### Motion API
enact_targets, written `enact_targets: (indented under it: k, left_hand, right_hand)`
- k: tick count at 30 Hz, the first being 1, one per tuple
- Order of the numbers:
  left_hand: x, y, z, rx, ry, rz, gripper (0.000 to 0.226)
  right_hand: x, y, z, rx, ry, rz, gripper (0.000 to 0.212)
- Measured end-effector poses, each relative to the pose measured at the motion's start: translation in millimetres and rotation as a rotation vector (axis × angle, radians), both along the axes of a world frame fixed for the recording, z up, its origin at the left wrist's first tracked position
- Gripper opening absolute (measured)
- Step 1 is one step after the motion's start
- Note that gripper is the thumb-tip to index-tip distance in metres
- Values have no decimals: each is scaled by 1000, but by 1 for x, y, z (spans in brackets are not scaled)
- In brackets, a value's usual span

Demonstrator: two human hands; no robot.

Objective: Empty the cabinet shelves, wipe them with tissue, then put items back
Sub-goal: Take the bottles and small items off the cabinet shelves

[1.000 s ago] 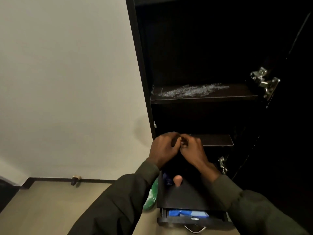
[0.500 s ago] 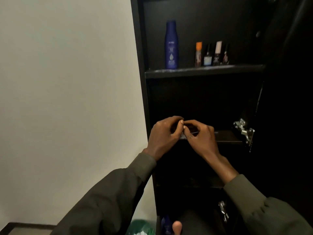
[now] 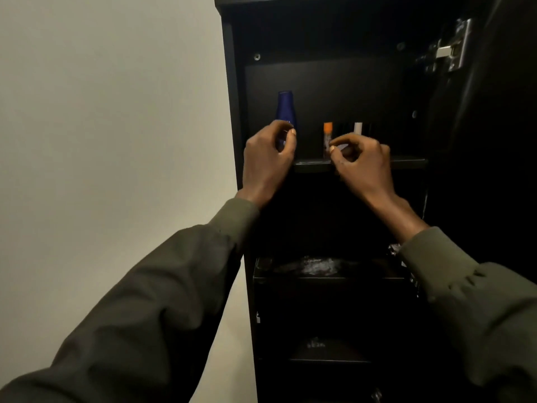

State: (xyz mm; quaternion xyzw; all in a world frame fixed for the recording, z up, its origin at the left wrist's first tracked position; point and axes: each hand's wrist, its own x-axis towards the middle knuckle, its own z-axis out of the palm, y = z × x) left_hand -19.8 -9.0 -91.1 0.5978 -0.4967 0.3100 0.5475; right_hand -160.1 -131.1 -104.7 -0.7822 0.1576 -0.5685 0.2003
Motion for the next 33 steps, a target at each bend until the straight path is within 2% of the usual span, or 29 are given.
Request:
enact_targets:
  k: [5,9,12,21,33]
  left_hand:
    - [16,-12,31,86,48,108,36]
    - [25,-21,47,248,127,138,56]
    - [28,-27,51,330,193,174,63]
    - [40,-37,52,395,252,150,64]
    - [36,-38,53,397,303,166,55]
  right_hand:
    - [10,-12,36,-2,-14,-93,14]
    - [23,-23,52,-6,96,-155,31]
    - [31,-27,58,-23,183,-212,38]
    - [42,-33,59,-71,322,-285,30]
    - [42,-33,62,-69,320,-228,31]
